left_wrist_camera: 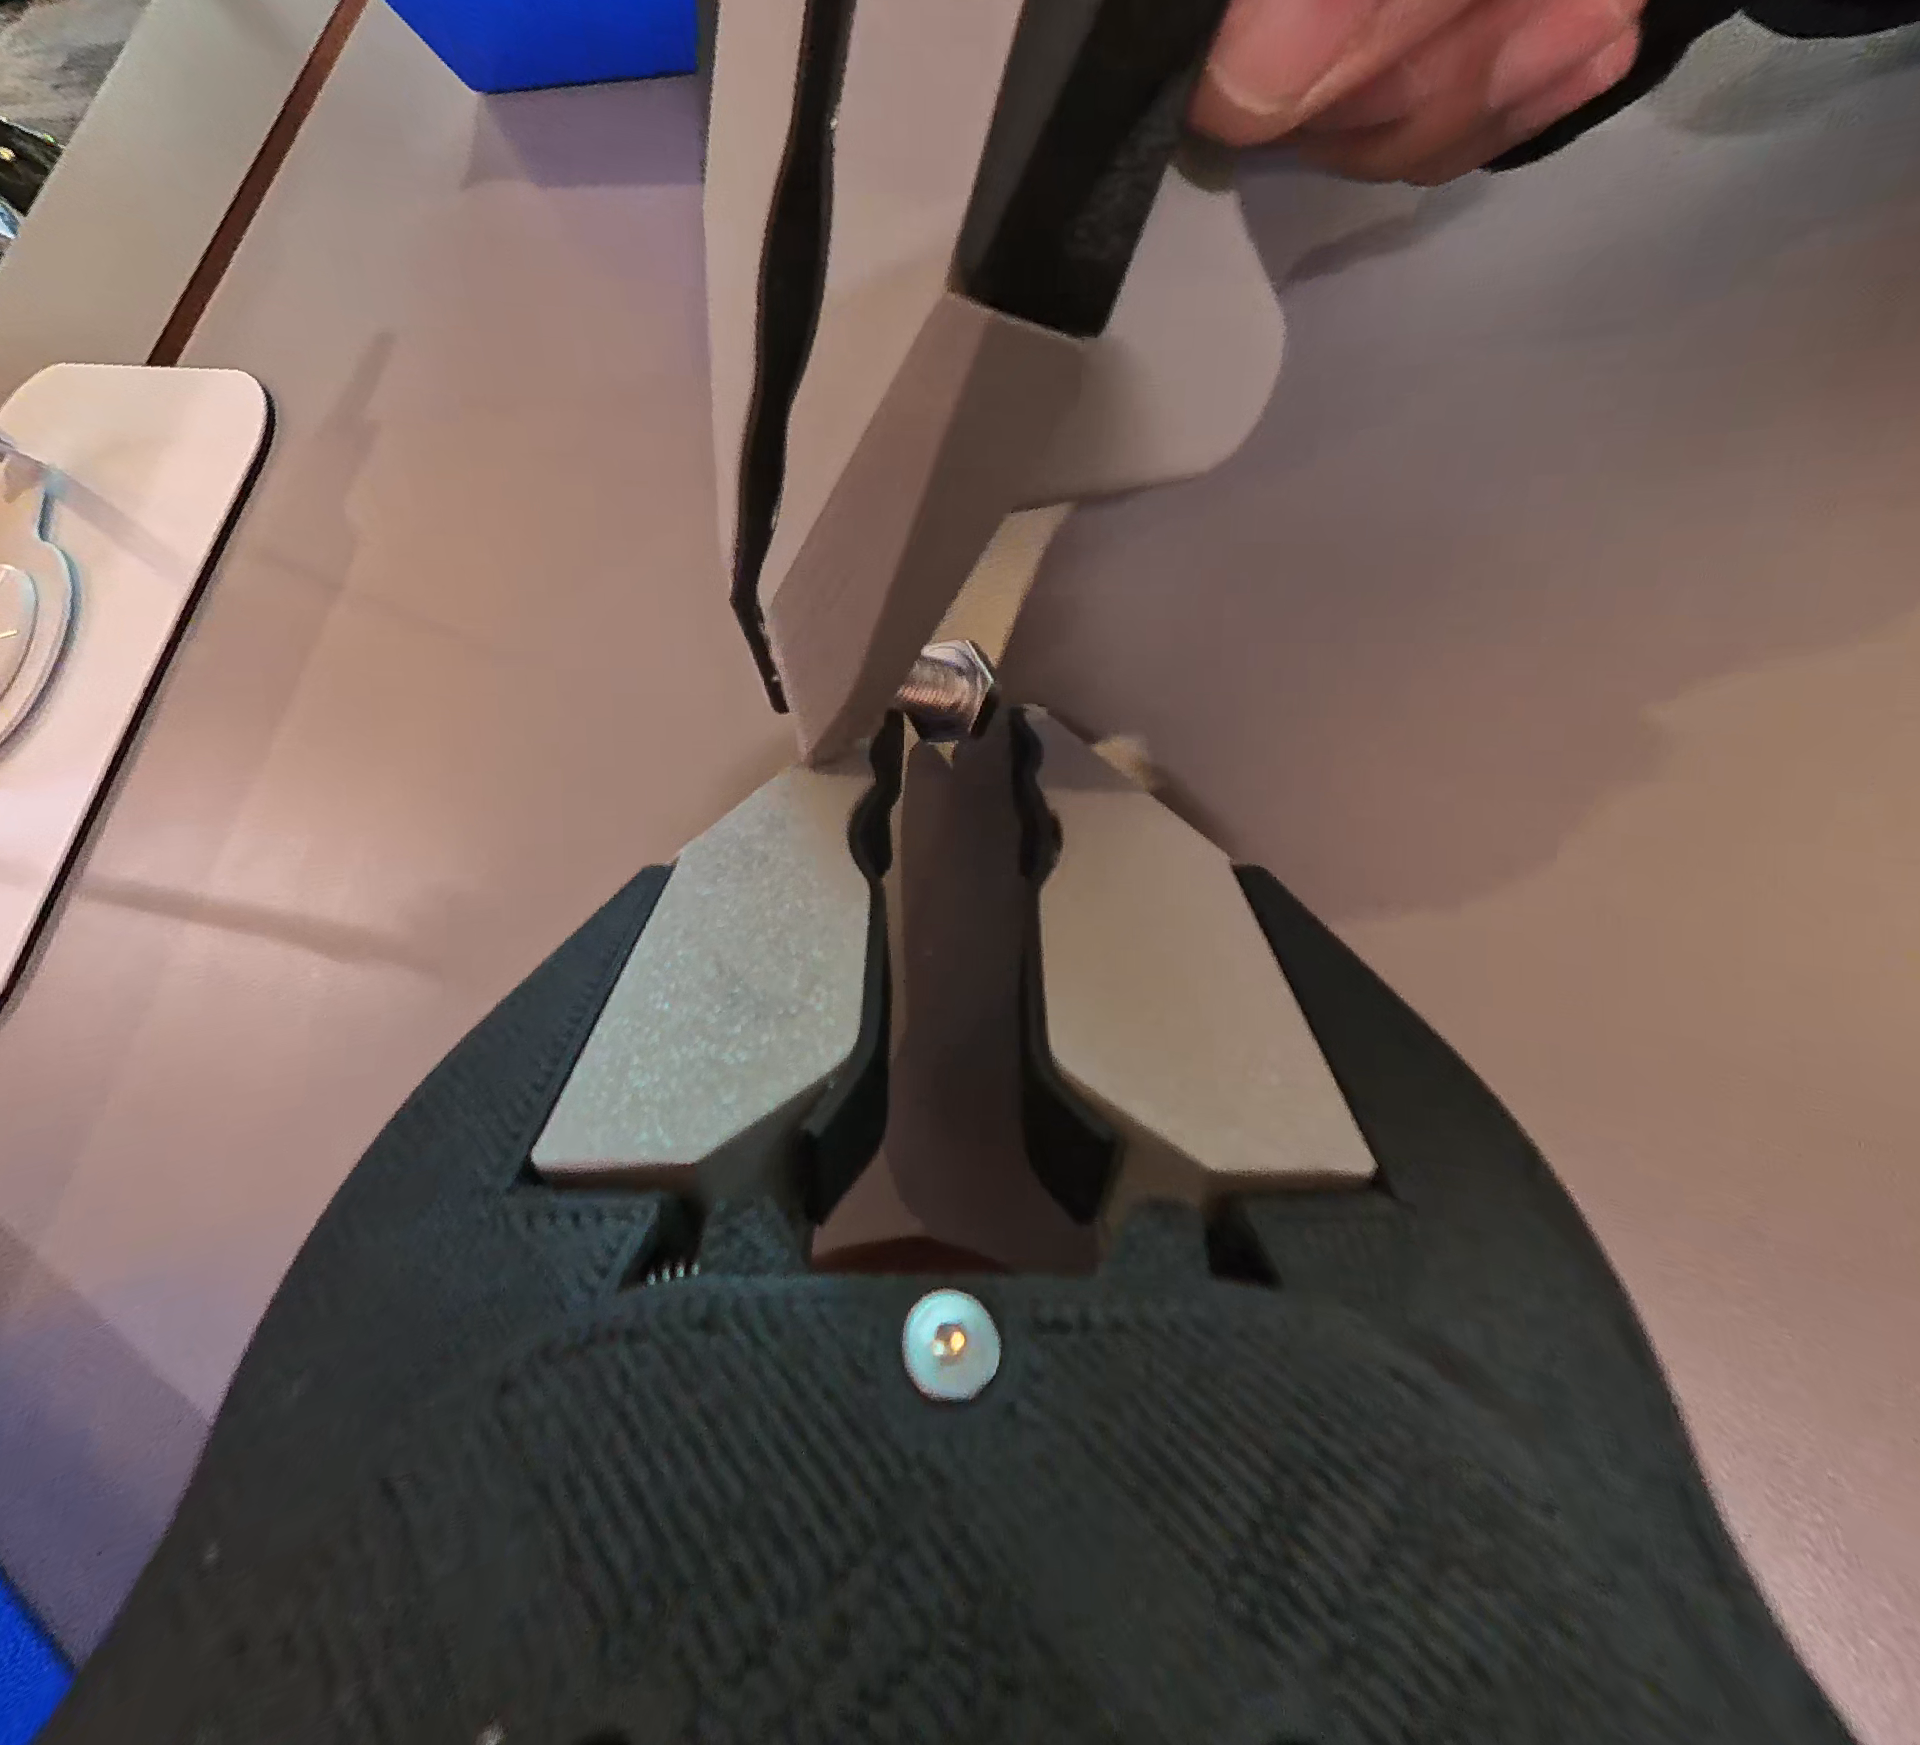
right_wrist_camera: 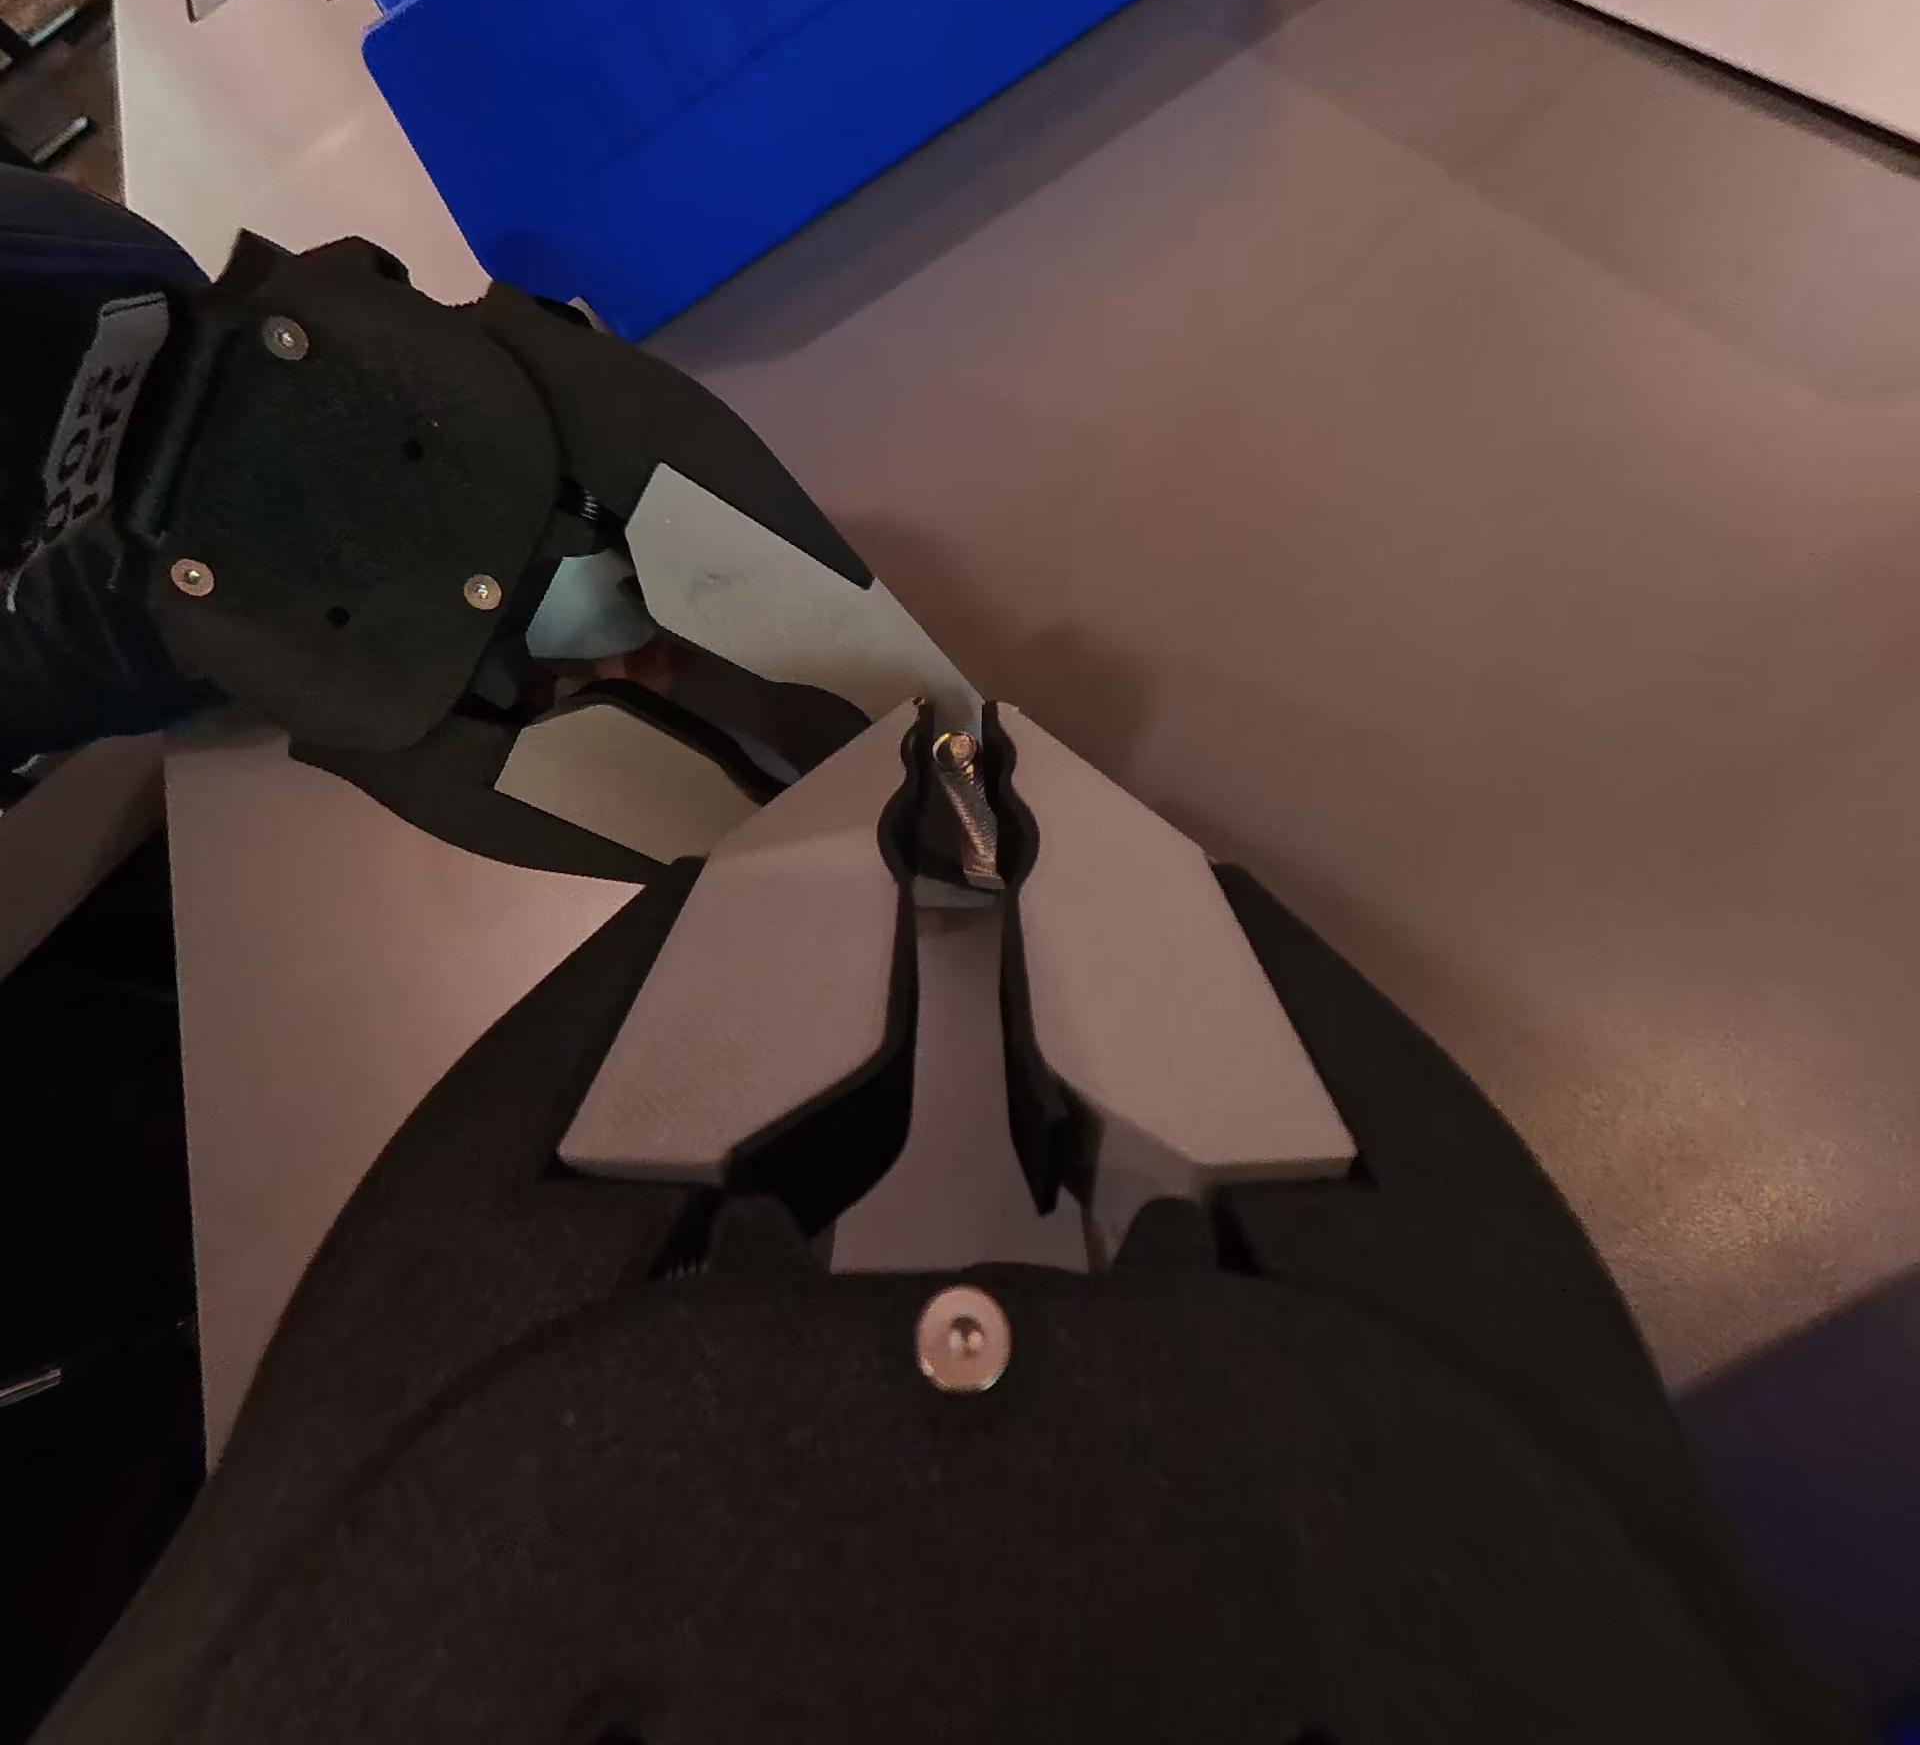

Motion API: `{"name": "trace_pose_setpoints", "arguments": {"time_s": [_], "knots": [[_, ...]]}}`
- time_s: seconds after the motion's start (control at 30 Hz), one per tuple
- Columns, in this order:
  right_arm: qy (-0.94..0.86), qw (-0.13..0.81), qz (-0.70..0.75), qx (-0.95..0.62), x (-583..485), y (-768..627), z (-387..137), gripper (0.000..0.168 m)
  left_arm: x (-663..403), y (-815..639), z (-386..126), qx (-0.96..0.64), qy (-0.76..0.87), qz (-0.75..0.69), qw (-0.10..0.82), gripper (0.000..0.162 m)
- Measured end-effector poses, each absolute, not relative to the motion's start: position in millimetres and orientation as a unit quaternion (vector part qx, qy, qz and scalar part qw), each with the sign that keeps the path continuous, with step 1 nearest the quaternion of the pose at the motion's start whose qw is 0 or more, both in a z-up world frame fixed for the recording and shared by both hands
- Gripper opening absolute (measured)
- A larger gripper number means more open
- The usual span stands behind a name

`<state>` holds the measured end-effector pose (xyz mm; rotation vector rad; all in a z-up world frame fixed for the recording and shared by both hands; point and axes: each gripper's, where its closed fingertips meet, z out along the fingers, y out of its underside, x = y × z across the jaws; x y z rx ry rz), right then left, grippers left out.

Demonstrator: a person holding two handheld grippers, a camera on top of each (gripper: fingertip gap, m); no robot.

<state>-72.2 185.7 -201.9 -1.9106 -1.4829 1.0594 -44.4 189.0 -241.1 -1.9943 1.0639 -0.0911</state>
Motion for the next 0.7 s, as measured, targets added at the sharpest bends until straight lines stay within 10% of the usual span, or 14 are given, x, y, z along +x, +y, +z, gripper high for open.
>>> {"name": "trace_pose_setpoints", "arguments": {"time_s": [0.7], "knots": [[-0.518,0.277,0.382,-0.714,-66.9,206.7,-199.6,0.0,-61.2,198.4,-240.0,-0.816,0.388,-0.024,0.428,0.002]]}}
